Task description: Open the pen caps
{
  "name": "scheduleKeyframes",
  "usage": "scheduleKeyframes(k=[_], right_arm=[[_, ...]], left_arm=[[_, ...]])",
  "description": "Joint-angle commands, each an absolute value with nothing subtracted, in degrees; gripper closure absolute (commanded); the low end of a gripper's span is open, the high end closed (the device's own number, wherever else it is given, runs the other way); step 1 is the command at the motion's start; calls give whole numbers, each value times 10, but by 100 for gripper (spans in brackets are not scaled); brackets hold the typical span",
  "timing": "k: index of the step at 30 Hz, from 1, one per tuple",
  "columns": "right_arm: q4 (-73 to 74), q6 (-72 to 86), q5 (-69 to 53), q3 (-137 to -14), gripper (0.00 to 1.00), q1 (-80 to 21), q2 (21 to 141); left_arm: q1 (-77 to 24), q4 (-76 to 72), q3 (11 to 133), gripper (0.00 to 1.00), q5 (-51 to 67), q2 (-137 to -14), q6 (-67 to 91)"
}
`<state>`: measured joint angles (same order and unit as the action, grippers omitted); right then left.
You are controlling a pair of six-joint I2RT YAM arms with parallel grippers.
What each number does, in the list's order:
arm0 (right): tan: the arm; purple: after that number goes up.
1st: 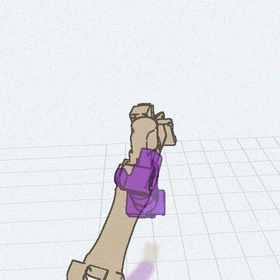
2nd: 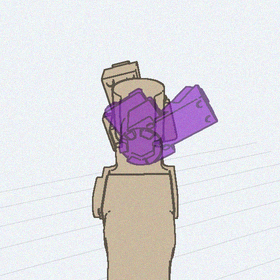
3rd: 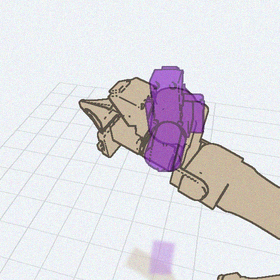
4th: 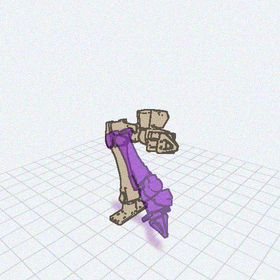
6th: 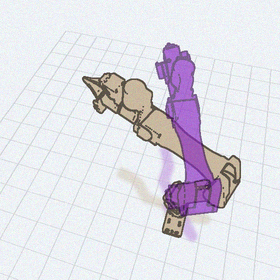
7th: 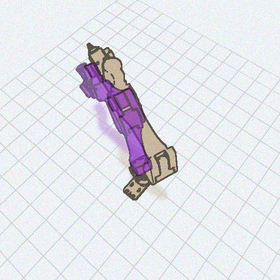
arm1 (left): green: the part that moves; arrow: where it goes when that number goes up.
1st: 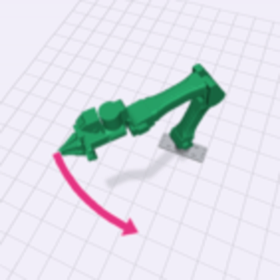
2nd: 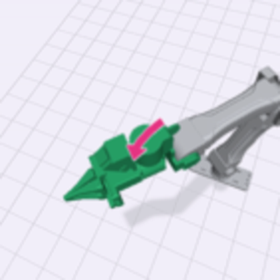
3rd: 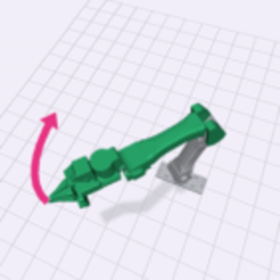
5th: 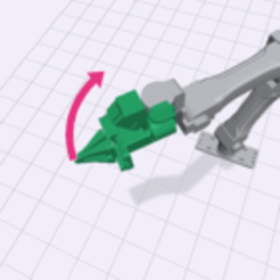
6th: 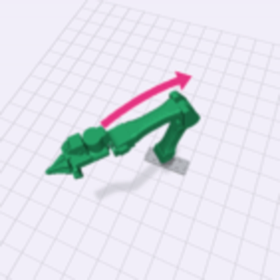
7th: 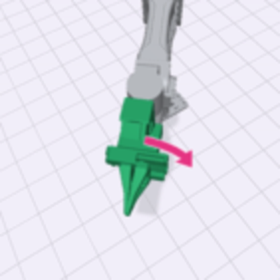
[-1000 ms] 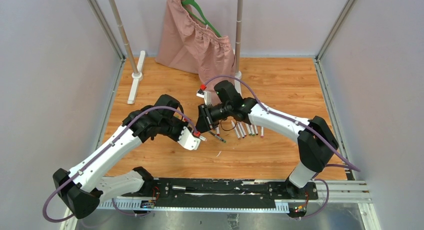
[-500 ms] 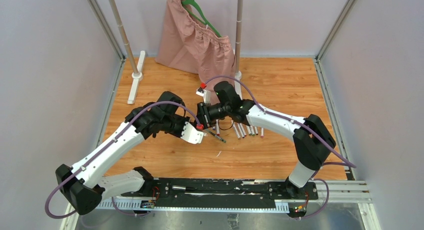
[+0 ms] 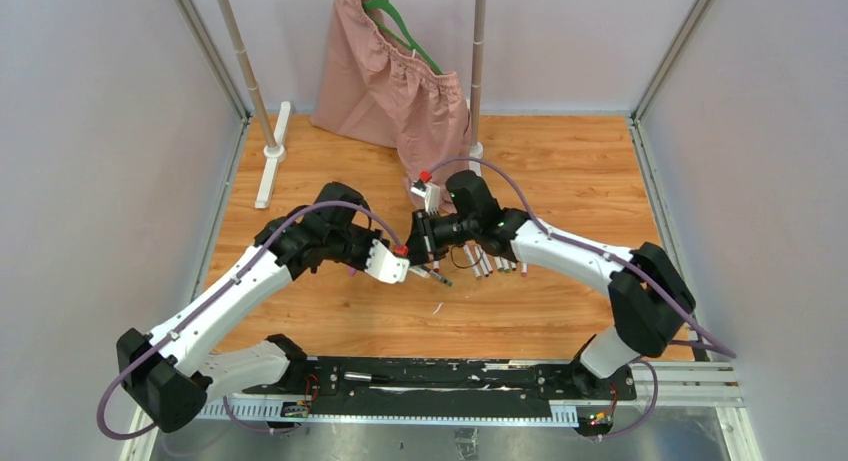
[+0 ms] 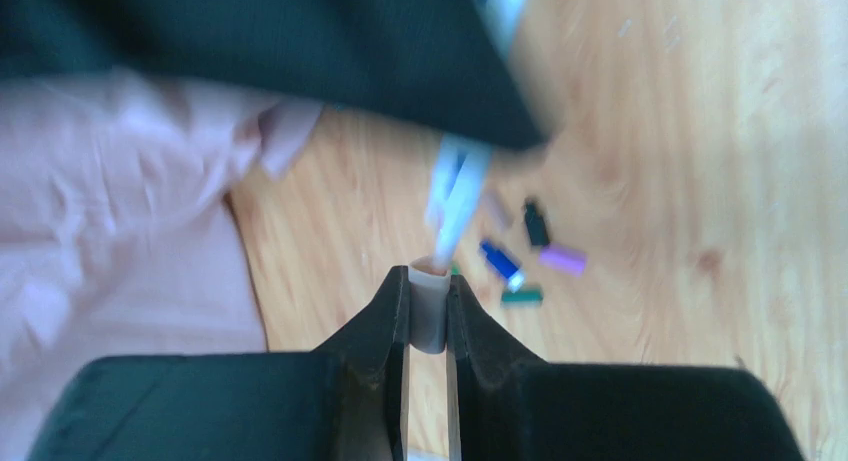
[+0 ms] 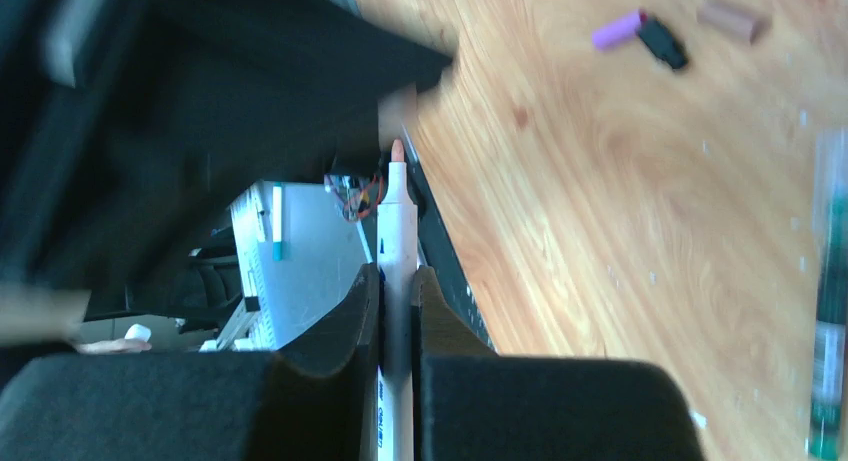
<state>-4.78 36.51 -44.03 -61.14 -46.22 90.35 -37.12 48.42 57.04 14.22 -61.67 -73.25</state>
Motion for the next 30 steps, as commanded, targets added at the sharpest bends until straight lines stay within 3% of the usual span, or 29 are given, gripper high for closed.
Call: scheduleKeyframes(k=[1, 15, 23, 30], right_arm=[[91, 315, -447, -565, 100, -452, 847], [174, 239, -297, -529, 100, -423, 760], [112, 197, -22, -466, 100, -425, 763], [44, 194, 72, -476, 100, -434, 842]], left_arm=[[-301, 468, 571, 100, 46, -635, -745], [-213, 429, 560, 100, 60, -693, -729], [-208, 411, 537, 100, 102, -760, -646], [-195, 398, 536, 100, 138, -812, -567]])
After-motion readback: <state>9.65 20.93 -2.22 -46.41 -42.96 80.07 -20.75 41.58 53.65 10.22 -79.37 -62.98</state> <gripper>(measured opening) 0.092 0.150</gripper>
